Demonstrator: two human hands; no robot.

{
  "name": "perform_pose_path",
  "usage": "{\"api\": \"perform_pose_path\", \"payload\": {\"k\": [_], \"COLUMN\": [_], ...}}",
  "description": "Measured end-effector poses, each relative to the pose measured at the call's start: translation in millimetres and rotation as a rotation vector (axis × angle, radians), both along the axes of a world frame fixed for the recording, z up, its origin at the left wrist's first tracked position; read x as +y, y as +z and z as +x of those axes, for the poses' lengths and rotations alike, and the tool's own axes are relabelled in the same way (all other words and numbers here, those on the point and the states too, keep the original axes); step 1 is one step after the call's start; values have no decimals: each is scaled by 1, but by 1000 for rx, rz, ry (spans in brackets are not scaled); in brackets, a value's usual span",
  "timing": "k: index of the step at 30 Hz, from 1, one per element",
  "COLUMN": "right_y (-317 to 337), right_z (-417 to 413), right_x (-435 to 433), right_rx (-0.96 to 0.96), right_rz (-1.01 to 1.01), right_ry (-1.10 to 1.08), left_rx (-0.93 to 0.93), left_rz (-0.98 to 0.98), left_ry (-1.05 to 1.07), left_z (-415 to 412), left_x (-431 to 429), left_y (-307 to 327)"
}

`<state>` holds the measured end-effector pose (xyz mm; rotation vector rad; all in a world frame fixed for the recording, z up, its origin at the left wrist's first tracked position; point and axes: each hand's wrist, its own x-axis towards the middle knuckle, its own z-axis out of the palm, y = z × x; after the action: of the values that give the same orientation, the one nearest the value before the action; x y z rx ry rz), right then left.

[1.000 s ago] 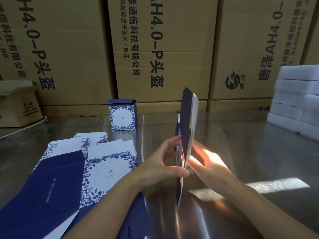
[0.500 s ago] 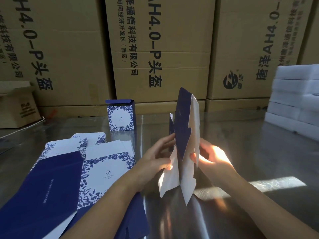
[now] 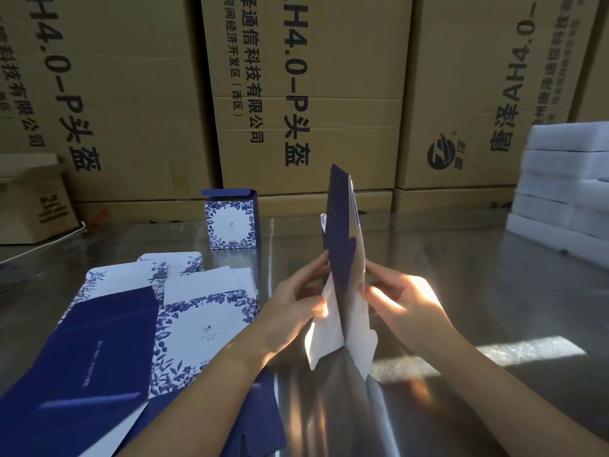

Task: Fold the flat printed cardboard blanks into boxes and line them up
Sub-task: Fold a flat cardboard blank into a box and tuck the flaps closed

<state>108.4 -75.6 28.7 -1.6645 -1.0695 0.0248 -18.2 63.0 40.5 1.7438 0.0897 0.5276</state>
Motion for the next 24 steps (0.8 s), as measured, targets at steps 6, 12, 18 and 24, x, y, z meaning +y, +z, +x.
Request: {"api": "perform_pose_path", "payload": {"k": [6, 12, 18, 24], "right_y": [2, 0, 2, 3], "right_z": [0, -9, -13, -12], "right_x": [0, 6, 4, 3], "right_rx": [88, 69, 83, 103], "right_rz": [67, 45, 69, 115], "right_ry": [62, 75, 84, 27], "left_rx": [36, 88, 65, 12], "left_rz": [-6, 80, 33, -17], "left_ry": [43, 33, 12, 59], "left_z": [1, 4, 3, 3], "left_x": [7, 4, 0, 2], "left_y": [-4, -5, -3, 4]}}
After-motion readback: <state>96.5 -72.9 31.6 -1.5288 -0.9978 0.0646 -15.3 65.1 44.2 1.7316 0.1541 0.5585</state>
